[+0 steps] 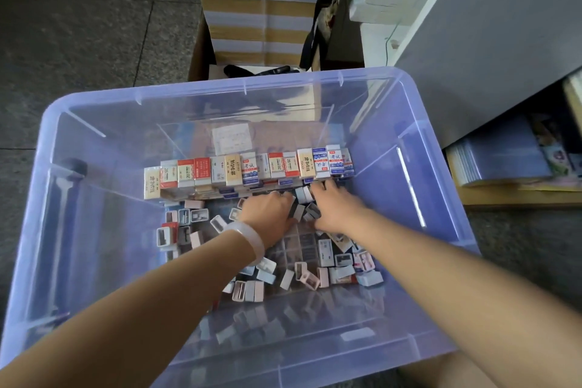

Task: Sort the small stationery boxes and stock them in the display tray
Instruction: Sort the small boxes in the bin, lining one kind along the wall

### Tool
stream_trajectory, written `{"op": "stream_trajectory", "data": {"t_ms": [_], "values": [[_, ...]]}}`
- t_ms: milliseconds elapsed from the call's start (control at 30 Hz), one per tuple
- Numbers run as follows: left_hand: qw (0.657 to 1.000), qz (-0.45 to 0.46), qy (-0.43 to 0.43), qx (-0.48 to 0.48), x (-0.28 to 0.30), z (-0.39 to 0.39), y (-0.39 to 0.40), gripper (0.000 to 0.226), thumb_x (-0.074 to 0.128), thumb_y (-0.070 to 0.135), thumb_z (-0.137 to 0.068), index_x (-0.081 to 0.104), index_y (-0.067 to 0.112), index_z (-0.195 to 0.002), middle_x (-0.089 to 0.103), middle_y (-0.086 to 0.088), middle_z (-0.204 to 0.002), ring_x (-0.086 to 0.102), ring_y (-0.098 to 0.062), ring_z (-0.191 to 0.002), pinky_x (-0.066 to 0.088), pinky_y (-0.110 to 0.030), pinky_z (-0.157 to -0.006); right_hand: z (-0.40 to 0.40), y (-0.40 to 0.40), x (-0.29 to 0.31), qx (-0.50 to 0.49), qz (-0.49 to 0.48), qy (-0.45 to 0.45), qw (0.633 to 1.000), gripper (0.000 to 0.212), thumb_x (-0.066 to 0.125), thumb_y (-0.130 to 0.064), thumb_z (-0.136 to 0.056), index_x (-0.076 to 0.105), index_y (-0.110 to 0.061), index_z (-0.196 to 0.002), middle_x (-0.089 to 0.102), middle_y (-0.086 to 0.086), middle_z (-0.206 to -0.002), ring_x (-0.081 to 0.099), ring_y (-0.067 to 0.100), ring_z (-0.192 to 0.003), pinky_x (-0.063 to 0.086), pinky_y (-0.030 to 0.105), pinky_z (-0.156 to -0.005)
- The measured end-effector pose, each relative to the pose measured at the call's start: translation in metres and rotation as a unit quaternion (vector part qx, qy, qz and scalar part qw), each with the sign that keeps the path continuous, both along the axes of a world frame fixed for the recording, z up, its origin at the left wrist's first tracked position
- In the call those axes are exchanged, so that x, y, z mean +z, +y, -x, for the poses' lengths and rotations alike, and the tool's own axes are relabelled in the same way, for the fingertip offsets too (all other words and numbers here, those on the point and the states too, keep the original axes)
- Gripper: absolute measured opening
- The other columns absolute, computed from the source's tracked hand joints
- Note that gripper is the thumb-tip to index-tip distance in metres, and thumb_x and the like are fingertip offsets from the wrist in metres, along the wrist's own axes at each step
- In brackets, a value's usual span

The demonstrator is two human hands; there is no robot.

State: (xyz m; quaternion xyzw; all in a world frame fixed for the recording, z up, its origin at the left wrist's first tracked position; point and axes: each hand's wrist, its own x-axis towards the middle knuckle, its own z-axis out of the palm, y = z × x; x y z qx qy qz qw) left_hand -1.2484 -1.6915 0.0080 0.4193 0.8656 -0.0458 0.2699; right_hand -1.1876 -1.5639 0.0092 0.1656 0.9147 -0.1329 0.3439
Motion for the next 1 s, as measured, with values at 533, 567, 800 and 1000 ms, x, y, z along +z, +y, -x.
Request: {"op": "stream_trajectory", "data": {"t_ms": [533,567,800,1000], "values": [[0.987,-0.074,-0.075,0.119,0.001,0.006,-0.022,0.007,0.042,0.020,-0.097,0.039,0.014,-0.094,0.050,-0.002,-0.079,0.049,-0.021,-0.070,0.038,-0.030,-0.060,-0.006,-0.002,0.006,0.031,-0.046,0.060,0.997,0.044,0.064,-0.033,-0.083,0.047,-0.019,-0.122,0.048,0.011,-0.126,0.046,0.030,-0.117,0.038,0.039,-0.095],[0.984,-0.087,-0.081,0.133,0.002,0.007,-0.023,0.007,0.043,0.020,-0.096,0.041,0.014,-0.093,0.052,-0.003,-0.080,0.049,-0.022,-0.070,0.037,-0.029,-0.059,-0.007,-0.003,0.007,0.052,-0.055,0.059,0.995,0.045,0.063,-0.033,-0.084,0.046,-0.019,-0.124,0.047,0.013,-0.128,0.045,0.031,-0.119,0.038,0.039,-0.097],[0.815,-0.276,-0.265,0.435,0.018,0.010,-0.015,0.014,0.043,0.017,-0.100,0.047,0.011,-0.111,0.060,-0.003,-0.077,0.059,-0.008,-0.057,0.048,-0.018,-0.046,-0.011,-0.014,0.008,0.183,-0.143,0.035,0.972,0.038,0.053,-0.013,-0.089,0.053,-0.013,-0.127,0.045,0.013,-0.128,0.042,0.031,-0.119,0.034,0.040,-0.101],[0.701,-0.310,-0.282,0.576,0.020,0.016,-0.007,0.011,0.048,0.015,-0.098,0.046,0.010,-0.108,0.065,-0.007,-0.076,0.054,-0.009,-0.049,0.043,-0.023,-0.048,-0.009,-0.015,0.009,0.191,-0.135,0.037,0.972,0.039,0.055,-0.013,-0.089,0.051,-0.010,-0.128,0.044,0.014,-0.127,0.044,0.030,-0.117,0.037,0.037,-0.097]]}}
